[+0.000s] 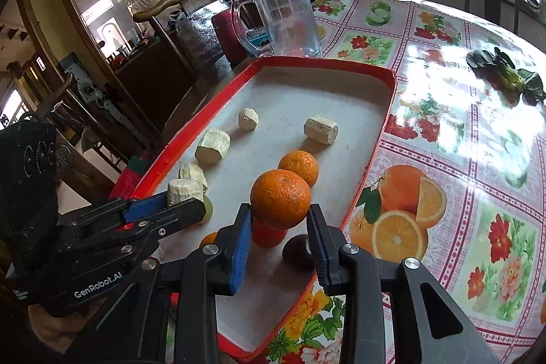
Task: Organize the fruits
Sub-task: 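Carry the orange in the right gripper and block in the left gripper over the tray, then open the right gripper to drop the orange while the left gripper drops the block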
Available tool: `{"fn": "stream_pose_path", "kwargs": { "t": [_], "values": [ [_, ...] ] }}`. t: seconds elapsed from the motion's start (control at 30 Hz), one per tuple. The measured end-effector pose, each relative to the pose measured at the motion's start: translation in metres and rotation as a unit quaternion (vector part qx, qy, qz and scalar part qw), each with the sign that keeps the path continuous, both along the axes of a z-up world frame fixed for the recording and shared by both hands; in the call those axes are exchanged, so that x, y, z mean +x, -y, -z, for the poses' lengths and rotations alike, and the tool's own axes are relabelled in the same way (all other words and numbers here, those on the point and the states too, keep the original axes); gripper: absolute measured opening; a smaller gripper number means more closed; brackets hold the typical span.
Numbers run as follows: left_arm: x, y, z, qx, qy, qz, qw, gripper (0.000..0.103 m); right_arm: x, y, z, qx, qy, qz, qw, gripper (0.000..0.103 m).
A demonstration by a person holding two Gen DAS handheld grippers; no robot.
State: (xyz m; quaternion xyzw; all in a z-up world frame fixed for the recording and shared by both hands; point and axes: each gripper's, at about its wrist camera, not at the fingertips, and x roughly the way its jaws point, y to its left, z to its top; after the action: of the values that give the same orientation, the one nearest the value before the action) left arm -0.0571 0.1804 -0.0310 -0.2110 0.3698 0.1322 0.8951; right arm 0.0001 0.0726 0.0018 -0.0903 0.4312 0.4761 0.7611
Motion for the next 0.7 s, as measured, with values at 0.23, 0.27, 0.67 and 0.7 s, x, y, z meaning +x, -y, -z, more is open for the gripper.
{"fn": "stream_pose_path", "kwargs": {
  "t": [0.23, 0.27, 0.67, 0.7],
  "values": [
    [0.0046, 0.0001, -0.0003, 0.006, -0.007, 0.002, 1.0000, 0.026, 0.0064, -0.0066, 0.0072, -0.005, -0.002, 0.003, 1.000, 0.033],
    [0.0047, 0.0003, -0.0003, 0.008, -0.008, 0.001, 0.9999, 0.026, 0.0070, -0.0062, 0.0075, -0.005, -0.002, 0.004, 1.000, 0.035],
    [0.0002, 0.0005, -0.0020, 0.009, -0.019, -0.009, 0.9997, 0.029, 0.0082, 0.0024, 0.0054, 0.006, -0.008, 0.005, 1.000, 0.040],
    [-0.0008, 0.0002, -0.0022, 0.007, -0.019, -0.009, 0.9997, 0.029, 0.0082, 0.0033, 0.0047, 0.007, -0.007, 0.005, 1.000, 0.041]
  ]
}}
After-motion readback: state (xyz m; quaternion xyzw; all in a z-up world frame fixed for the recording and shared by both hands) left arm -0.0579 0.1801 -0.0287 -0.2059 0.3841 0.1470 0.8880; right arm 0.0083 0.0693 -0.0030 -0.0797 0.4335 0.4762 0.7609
